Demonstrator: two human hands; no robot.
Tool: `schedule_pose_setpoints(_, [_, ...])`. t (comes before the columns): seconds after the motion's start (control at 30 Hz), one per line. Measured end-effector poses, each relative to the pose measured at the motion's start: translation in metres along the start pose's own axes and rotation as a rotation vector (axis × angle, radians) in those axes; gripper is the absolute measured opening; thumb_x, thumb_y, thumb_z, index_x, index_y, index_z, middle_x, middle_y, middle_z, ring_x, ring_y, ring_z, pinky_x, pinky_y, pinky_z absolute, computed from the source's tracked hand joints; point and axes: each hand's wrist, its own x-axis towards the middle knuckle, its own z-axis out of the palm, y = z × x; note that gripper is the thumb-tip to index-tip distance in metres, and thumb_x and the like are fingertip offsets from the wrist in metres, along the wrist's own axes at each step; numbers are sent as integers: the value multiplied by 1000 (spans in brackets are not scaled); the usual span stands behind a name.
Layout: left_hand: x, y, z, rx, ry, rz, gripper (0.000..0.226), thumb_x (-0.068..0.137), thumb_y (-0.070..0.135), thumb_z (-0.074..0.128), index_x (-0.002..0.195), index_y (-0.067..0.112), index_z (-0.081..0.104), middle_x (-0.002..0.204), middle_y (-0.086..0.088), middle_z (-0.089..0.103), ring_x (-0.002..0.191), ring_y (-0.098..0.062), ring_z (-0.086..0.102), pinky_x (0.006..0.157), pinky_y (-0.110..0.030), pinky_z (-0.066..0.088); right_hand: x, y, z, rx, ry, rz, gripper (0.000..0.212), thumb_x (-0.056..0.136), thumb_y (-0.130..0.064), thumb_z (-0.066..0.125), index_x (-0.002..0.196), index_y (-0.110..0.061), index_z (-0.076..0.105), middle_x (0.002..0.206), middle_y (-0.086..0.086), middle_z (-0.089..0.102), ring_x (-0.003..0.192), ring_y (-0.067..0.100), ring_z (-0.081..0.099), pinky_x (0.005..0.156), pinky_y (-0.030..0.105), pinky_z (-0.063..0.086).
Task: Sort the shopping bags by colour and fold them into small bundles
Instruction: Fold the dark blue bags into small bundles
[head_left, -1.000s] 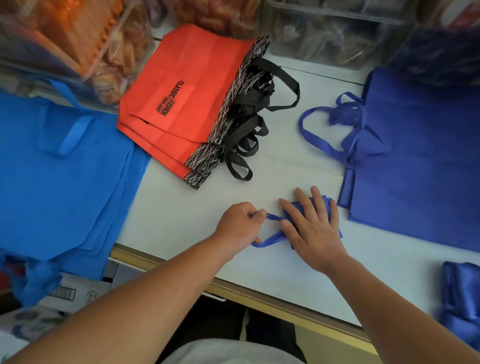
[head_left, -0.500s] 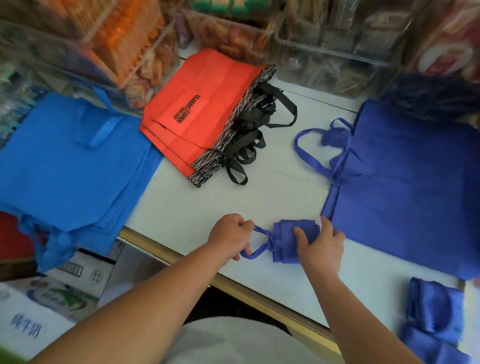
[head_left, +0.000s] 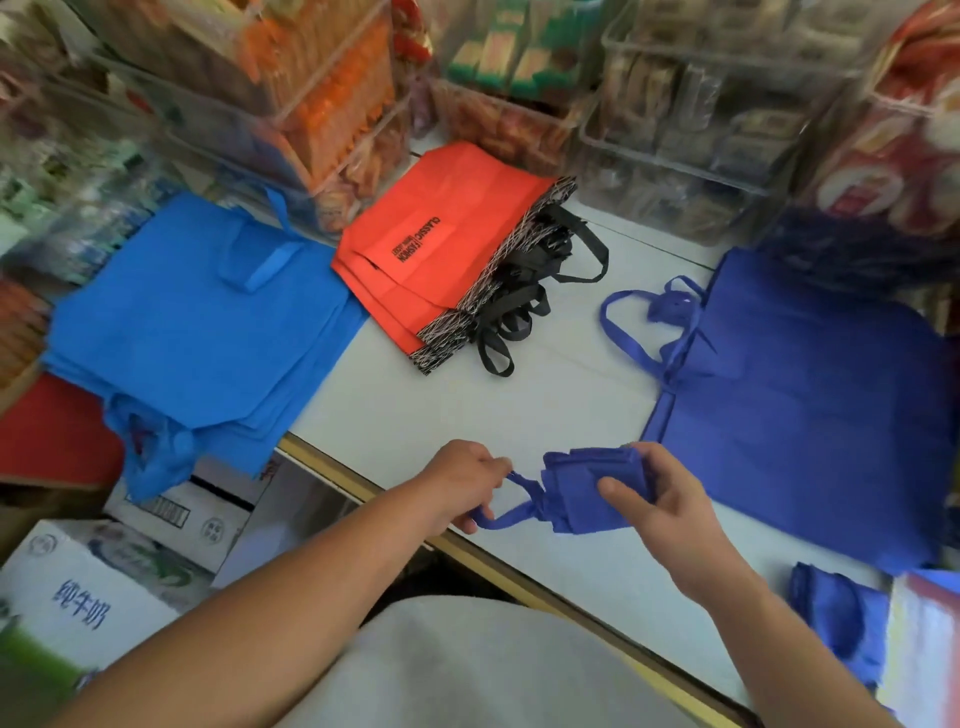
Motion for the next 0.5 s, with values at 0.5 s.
schedule_pose_setpoints(0.5, [-115, 77, 7, 215, -302, 504, 32, 105, 46, 45, 104, 21, 65, 84, -5, 64, 67, -15, 54, 49, -27, 37, -77, -46, -18, -670, 173, -681, 34, 79, -20, 86, 103, -31, 65, 126, -23, 59, 108, 1, 64, 77, 20, 53])
